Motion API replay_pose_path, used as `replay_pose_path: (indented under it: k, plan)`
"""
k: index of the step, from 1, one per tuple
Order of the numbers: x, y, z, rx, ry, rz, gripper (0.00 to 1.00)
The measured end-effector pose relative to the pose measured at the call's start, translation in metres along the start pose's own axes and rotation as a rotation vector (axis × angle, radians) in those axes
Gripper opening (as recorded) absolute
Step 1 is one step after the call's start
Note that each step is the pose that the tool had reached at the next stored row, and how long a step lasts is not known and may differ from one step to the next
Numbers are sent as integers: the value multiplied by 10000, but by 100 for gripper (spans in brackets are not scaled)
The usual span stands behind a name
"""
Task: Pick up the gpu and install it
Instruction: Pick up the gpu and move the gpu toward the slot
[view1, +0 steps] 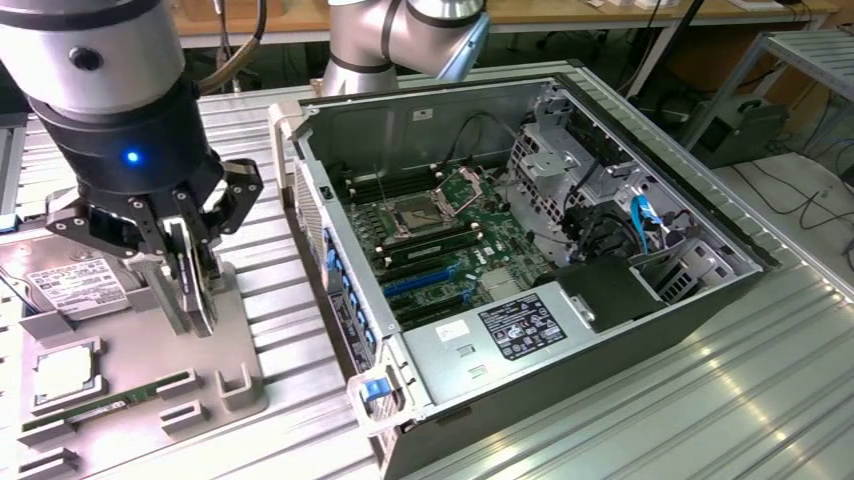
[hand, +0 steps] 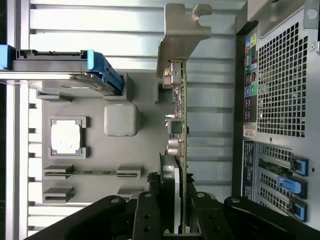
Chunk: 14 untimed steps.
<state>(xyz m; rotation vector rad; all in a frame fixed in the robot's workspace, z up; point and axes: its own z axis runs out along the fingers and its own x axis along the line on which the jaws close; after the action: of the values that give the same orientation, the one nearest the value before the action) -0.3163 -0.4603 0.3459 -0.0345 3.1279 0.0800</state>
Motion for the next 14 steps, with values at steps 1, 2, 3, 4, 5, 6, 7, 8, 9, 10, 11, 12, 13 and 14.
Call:
replay_pose_path:
  k: [1,2,3,4,5,6,7,8,9,10,11,12,13,14]
  plan:
    - [0,1,-32,1,1,0,28]
    - [-1,3,-65,0,1,0,28]
    - [-1,5,-98,1,1,0,28]
    - [-2,7,-129,0,0,0,28]
    - [-2,8,-161,1,1,0,28]
    - [-2,10,-192,1,1,0,28]
    - [-3,11,-223,0,1,0,28]
    - [-3,13,-256,1,1,0,28]
    - [-4,14,-284,1,1,0,28]
    - [-4,16,-318,0,0,0,28]
    - [-5,18,-351,0,0,0,28]
    - [-5,19,-379,0,0,0,28]
    - [-6,22,-429,1,1,0,28]
    - [-6,24,-467,-1,-1,0,28]
